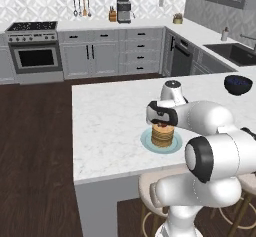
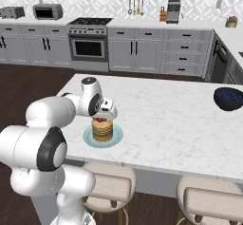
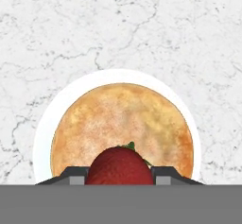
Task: Take the strawberry from the fridge and place it on top of the pancake, located on the dining counter.
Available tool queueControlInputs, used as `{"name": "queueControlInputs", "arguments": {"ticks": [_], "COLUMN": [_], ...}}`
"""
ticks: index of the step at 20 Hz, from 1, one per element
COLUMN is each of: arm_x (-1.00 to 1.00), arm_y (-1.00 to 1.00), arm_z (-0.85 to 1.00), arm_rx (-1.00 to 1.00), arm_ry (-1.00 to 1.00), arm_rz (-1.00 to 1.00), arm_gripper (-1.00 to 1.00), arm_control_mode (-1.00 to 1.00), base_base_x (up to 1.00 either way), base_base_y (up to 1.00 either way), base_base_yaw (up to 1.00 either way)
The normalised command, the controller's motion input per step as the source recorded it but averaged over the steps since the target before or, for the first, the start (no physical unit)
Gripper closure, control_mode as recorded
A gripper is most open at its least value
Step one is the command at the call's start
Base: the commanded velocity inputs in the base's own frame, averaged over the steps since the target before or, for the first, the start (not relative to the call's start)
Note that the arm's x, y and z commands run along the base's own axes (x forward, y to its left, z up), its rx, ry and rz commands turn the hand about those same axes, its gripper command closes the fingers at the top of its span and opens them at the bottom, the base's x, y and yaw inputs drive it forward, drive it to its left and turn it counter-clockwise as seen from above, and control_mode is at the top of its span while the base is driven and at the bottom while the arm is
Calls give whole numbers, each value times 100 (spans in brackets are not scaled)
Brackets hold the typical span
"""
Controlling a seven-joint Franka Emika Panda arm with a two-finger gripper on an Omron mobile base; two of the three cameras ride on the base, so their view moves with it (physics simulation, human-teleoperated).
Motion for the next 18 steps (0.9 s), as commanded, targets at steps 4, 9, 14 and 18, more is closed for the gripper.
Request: {"name": "queueControlInputs", "arguments": {"ticks": [4, 9, 14, 18], "arm_x": [0, 0, 0, 0], "arm_y": [0, 0, 0, 0], "arm_z": [-26, -4, -5, -7], "arm_rx": [0, 0, 0, 0], "arm_ry": [0, 0, 0, 0], "arm_rz": [0, 0, 0, 0], "arm_gripper": [100, 100, 100, -100], "arm_control_mode": [-100, -100, -100, -100], "base_base_x": [0, 0, 0, 0], "base_base_y": [0, 0, 0, 0], "base_base_yaw": [0, 0, 0, 0]}}
